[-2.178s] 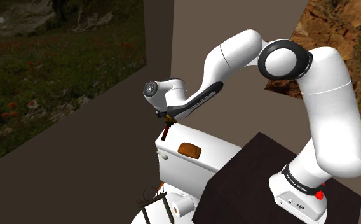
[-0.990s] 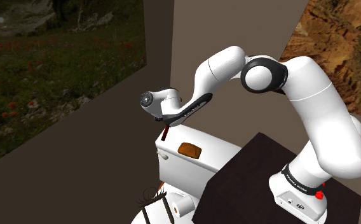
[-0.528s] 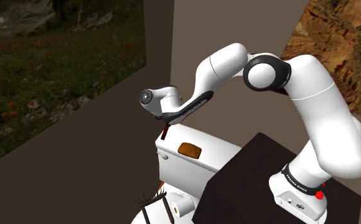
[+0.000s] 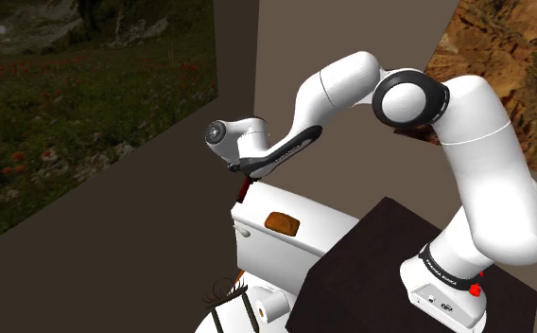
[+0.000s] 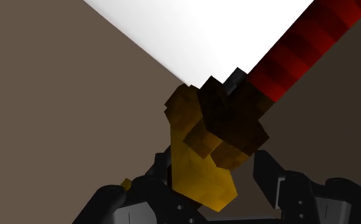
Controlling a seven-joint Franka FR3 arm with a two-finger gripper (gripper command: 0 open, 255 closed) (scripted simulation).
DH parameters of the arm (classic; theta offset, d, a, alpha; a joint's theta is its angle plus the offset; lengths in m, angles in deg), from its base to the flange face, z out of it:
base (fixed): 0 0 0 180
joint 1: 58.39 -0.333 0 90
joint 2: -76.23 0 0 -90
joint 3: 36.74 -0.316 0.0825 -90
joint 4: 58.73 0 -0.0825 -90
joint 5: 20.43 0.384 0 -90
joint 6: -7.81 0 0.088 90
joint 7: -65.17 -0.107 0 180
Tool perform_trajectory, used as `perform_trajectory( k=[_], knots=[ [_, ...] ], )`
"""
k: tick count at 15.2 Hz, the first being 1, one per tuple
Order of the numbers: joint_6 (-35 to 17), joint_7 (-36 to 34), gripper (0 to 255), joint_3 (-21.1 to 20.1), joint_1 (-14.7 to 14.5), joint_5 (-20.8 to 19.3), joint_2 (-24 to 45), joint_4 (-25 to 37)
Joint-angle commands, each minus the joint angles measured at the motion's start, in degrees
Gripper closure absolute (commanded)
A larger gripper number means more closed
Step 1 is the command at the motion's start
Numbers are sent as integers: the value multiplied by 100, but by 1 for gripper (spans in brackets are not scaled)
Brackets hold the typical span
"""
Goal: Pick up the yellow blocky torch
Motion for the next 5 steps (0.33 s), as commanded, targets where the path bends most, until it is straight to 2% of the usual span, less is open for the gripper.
perform_trajectory(
  k=[1, 5],
  knots=[
    [65, 56, 255, 19, 59, 26, -117, -30],
    [124, 124, 255, -10, 76, 77, -233, -61]
  ],
)
